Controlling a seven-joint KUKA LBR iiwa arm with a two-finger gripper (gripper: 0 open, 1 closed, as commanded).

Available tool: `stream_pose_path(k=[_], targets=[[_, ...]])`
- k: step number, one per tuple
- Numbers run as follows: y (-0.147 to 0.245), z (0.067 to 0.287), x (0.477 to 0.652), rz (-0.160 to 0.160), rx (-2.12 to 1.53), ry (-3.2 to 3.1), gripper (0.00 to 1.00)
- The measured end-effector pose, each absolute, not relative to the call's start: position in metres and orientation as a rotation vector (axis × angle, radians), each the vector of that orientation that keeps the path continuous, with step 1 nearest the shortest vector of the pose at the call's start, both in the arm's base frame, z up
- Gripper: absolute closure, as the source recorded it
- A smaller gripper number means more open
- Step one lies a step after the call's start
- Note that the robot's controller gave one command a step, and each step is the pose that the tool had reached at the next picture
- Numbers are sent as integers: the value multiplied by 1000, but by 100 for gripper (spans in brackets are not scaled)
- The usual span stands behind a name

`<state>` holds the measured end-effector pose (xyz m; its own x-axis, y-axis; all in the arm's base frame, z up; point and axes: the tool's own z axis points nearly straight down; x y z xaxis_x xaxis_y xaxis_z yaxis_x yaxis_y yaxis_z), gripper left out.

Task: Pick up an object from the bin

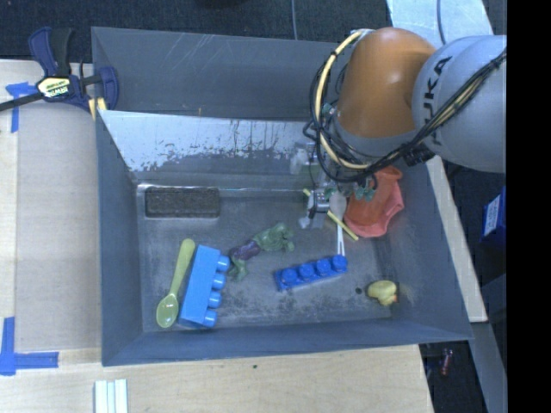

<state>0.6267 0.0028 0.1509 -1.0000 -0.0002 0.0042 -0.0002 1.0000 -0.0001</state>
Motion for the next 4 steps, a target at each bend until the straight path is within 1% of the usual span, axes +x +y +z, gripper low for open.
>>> stream_pose_path(k=[1, 2, 3, 4], targets=[[3, 156, 628, 0, 0, -3145, 0], [-61, 101, 594, 0, -42, -3146, 0], [-83, 88, 571, 1, -23, -3146, 0], [-51, 109, 536, 3, 385, -3125, 0]])
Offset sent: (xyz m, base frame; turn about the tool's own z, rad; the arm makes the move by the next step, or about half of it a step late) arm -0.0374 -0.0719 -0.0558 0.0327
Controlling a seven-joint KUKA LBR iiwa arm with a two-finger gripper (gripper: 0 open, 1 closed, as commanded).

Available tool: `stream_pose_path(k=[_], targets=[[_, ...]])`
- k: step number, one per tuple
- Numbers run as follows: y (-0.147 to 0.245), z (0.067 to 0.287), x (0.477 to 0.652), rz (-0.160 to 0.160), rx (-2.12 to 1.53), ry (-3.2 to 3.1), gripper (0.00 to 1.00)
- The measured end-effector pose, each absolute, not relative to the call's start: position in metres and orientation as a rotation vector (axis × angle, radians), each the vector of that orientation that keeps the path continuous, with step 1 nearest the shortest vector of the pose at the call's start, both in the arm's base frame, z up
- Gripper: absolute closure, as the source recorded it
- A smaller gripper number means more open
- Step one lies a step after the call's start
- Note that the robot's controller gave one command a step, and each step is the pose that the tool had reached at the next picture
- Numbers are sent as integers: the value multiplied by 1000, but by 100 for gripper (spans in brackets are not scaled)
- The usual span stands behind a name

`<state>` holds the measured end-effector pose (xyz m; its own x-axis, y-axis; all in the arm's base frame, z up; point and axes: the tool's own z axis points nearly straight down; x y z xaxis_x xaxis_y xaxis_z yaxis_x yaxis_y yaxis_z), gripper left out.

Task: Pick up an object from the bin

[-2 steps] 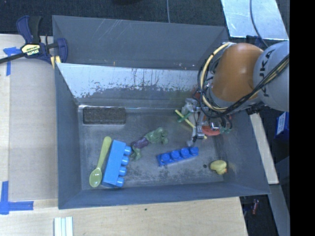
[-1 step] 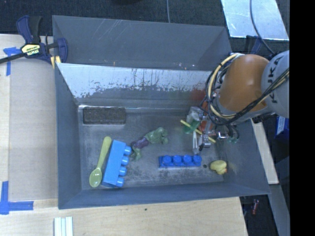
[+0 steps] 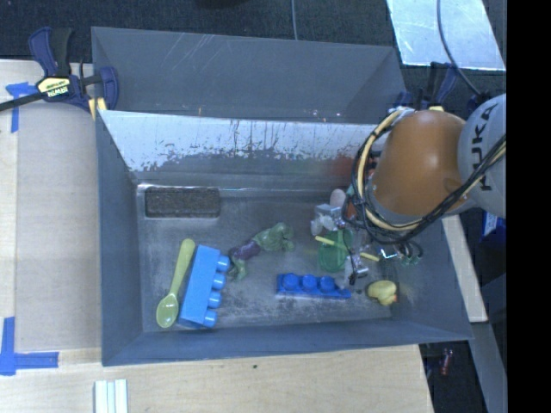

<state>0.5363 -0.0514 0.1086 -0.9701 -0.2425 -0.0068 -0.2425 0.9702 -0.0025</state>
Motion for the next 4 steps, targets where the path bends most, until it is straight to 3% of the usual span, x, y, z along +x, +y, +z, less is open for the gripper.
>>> stream_pose_path(k=[2, 3, 4], targets=[[-18, 115, 514, -1, -389, 3112, 0], [-17, 92, 506, -3, -95, 3132, 0], [-32, 71, 513, -1, -34, 3131, 100]])
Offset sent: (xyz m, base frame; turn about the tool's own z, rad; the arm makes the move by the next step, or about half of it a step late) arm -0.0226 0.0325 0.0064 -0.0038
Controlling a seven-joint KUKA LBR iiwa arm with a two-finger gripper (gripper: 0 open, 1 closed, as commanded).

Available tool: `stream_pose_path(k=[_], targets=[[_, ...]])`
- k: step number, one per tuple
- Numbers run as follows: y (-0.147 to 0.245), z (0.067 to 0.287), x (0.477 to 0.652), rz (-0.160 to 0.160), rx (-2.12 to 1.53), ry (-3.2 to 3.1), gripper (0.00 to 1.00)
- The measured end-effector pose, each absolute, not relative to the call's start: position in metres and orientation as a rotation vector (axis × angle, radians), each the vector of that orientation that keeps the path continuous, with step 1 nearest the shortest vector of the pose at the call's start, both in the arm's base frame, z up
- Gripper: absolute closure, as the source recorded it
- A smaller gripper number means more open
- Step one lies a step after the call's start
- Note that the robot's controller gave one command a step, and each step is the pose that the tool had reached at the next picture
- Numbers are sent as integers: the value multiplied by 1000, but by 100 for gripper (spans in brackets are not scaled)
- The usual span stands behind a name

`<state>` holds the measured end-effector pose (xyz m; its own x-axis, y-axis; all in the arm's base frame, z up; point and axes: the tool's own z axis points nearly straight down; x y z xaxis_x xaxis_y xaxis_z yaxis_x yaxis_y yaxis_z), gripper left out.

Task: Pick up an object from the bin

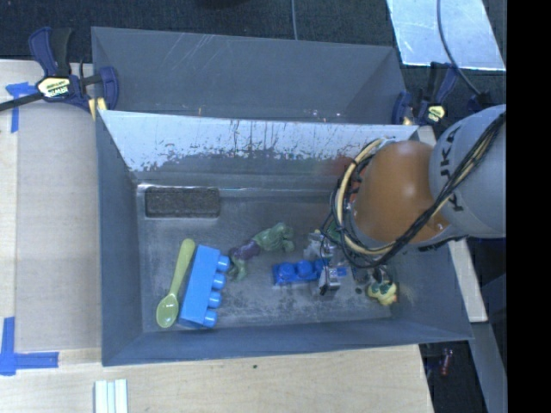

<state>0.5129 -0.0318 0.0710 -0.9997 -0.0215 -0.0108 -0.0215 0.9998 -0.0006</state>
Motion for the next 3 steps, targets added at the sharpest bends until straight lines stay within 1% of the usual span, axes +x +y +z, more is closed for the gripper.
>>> stream_pose_path(k=[1, 2, 3], targets=[[-32, 71, 513, -1, -34, 3130, 100], [-35, 132, 514, 0, -70, 3134, 100], [-26, 223, 509, 1, -35, 3138, 100]])
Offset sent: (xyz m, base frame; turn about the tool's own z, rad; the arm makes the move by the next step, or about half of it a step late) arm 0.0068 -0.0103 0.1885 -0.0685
